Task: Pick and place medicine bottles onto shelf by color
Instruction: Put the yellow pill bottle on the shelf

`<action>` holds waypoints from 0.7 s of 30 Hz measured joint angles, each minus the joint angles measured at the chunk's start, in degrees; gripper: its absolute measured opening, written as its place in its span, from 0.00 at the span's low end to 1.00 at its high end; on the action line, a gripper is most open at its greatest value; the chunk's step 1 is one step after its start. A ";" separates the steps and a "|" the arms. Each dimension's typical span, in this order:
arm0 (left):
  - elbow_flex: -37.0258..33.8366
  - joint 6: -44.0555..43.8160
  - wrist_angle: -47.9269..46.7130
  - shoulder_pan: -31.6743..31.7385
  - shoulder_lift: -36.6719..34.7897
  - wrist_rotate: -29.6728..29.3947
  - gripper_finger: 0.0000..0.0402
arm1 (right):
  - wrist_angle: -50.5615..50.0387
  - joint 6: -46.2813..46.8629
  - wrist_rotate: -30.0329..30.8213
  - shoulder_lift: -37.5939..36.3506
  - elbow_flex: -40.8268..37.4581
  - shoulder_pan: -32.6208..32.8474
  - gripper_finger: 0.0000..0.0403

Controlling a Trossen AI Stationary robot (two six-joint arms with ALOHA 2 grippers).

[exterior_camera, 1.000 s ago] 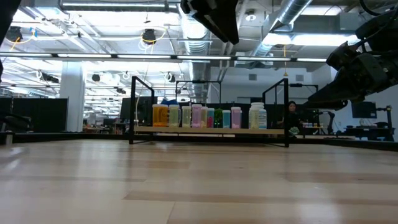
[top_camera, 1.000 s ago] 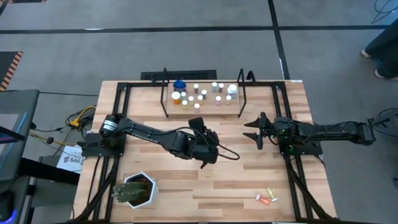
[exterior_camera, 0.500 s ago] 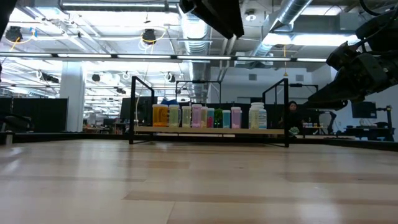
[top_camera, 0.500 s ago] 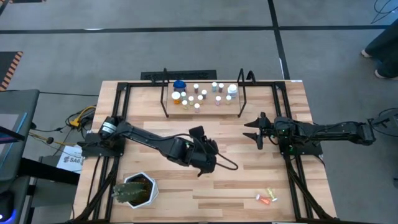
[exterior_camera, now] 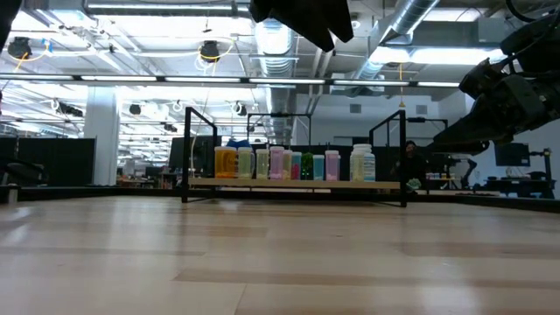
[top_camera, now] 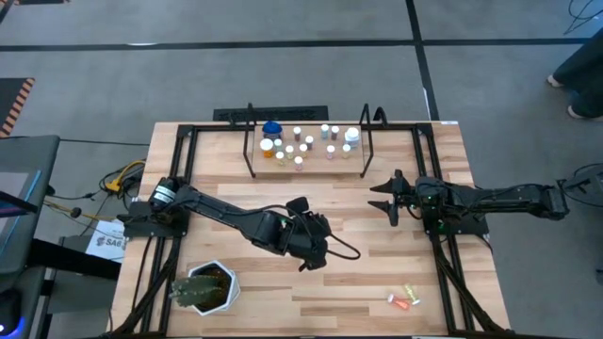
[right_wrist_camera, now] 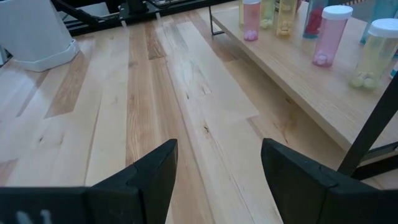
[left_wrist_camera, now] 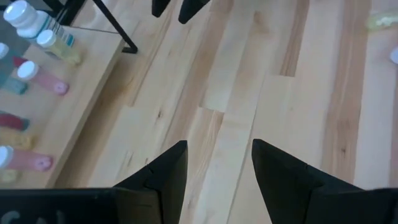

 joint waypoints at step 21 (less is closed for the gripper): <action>0.00 -8.31 -4.00 0.40 0.00 -0.74 0.42 | 17.29 24.66 -9.19 0.01 -0.06 6.16 0.63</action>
